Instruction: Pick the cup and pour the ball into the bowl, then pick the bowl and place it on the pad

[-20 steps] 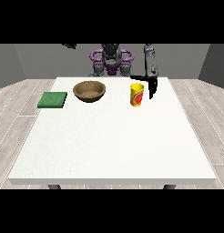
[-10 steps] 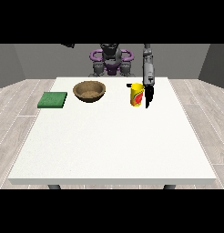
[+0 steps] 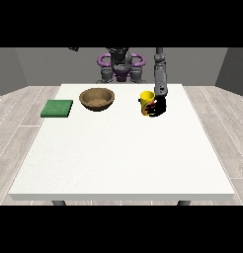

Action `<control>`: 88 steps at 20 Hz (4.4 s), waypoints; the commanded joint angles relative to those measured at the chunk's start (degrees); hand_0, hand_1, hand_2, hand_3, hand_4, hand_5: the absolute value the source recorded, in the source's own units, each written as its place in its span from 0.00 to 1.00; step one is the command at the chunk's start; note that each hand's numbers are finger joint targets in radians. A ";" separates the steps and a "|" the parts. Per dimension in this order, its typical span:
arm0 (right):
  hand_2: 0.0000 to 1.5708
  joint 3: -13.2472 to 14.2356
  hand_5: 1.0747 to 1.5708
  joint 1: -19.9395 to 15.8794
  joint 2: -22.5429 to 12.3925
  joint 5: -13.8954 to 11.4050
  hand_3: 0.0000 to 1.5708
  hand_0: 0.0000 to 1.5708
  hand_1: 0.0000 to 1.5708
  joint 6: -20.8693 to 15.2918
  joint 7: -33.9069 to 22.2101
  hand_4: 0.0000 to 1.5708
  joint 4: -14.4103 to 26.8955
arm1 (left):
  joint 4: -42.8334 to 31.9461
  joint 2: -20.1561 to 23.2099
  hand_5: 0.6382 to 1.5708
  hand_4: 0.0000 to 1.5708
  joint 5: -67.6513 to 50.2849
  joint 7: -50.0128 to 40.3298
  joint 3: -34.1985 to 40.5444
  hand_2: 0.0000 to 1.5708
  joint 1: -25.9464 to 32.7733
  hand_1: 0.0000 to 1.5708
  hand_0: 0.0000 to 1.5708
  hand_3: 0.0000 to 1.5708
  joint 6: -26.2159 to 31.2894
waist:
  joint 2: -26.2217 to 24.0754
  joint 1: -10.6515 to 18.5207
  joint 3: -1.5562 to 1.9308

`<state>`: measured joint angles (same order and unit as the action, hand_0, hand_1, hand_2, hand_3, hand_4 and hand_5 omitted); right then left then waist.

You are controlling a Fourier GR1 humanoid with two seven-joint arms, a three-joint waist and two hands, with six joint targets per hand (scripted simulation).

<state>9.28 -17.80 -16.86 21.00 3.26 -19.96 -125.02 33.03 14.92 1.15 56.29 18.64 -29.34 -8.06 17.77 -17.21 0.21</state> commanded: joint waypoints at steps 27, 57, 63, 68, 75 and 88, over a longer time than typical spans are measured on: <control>0.00 1.42 0.98 -1.97 0.61 1.28 0.00 0.00 0.00 3.70 2.63 0.21 15.27 | -10.74 -0.87 0.99 0.54 43.41 -46.40 -25.95 1.00 -24.55 0.87 0.87 1.00 -40.61 | -8.54 1.24 -0.14; 0.00 4.07 0.99 3.06 1.58 -3.00 0.00 0.00 0.00 4.89 10.25 0.24 31.29 | -11.34 -11.42 0.91 0.61 72.22 -73.82 -46.89 0.98 -28.10 0.81 0.81 0.94 -27.93 | -22.36 10.11 -0.35; 0.00 3.72 0.99 9.47 1.30 -0.62 0.00 0.00 0.00 7.80 8.25 0.24 27.60 | -5.21 -3.99 1.00 0.48 53.58 -63.58 -31.86 1.00 -20.67 0.80 0.80 1.00 -33.72 | -24.86 8.68 -0.58; 0.00 3.40 0.99 10.56 1.81 -0.43 0.00 0.00 0.00 8.27 10.24 0.25 22.12 | 1.09 -2.99 1.00 0.70 40.12 -47.28 -24.76 1.00 -7.80 0.93 0.93 1.00 -39.74 | -18.98 7.40 -0.67; 0.00 1.09 0.99 12.53 4.60 -1.57 0.00 0.00 0.00 6.07 9.28 0.28 18.53 | 12.04 -10.26 0.93 0.88 16.29 -32.05 -14.19 1.00 -2.77 0.90 0.90 1.00 -28.69 | -18.67 10.06 -1.47; 0.00 -8.29 0.99 11.19 11.01 -11.54 0.00 0.00 0.00 -2.52 6.87 0.31 8.95 | 12.91 0.54 0.98 0.00 -15.81 -18.44 4.44 0.00 -5.41 0.00 0.00 0.00 14.62 | -6.20 13.44 -0.38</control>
<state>5.85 -7.03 -8.27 13.51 3.51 -11.05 -111.65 48.39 10.53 -8.77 36.33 18.94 -33.25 -2.88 8.86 -2.94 -0.48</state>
